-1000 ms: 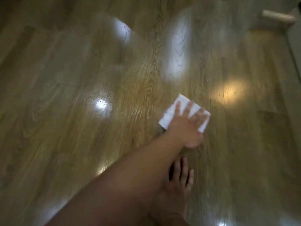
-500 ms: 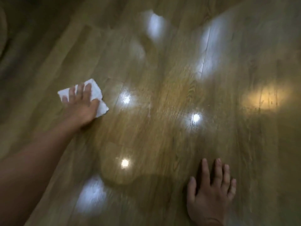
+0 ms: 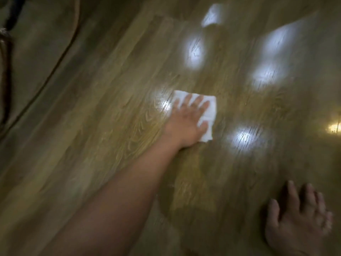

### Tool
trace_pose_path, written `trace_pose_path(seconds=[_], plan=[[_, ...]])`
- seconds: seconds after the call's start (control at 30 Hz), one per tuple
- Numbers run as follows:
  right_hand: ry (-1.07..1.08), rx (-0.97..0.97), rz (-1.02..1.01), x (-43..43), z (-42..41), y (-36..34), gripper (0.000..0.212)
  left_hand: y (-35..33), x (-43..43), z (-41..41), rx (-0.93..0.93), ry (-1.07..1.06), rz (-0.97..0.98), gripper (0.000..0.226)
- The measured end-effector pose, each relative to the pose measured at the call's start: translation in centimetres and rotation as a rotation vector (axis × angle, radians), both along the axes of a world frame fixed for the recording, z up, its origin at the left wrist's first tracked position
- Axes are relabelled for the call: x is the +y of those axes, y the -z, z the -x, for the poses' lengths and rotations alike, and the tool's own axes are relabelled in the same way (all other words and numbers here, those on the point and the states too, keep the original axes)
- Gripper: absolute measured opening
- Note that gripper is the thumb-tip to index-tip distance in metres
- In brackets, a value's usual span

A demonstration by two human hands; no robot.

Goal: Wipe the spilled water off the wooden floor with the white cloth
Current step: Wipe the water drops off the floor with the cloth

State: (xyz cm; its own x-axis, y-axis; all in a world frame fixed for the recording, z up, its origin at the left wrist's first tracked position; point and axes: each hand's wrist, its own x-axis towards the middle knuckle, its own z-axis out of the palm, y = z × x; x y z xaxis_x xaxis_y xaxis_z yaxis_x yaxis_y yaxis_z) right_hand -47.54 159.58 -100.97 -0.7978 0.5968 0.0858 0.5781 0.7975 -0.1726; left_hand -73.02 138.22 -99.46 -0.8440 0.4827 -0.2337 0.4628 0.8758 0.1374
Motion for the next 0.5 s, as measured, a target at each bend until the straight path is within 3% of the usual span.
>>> trace_pose_path(seconds=[0.17,0.27,0.37,0.5], plan=[[-0.002,-0.068,0.061,0.2,0.2,-0.4,0.073,-0.3,-19.6,-1.0,-0.058,-0.621,0.078,0.080],[-0.003,-0.086,0.059,0.1,0.0,-0.4,0.073,-0.6,-21.2,-5.2,-0.021,-0.826,0.092,0.064],[-0.001,-0.110,0.062,0.0,0.0,-0.7,0.071,-0.1,-15.5,-7.7,-0.001,-0.750,0.136,0.066],[-0.042,-0.205,0.066,0.2,-0.3,-1.3,0.068,0.2,-5.2,-10.2,-0.010,-0.305,0.128,0.070]])
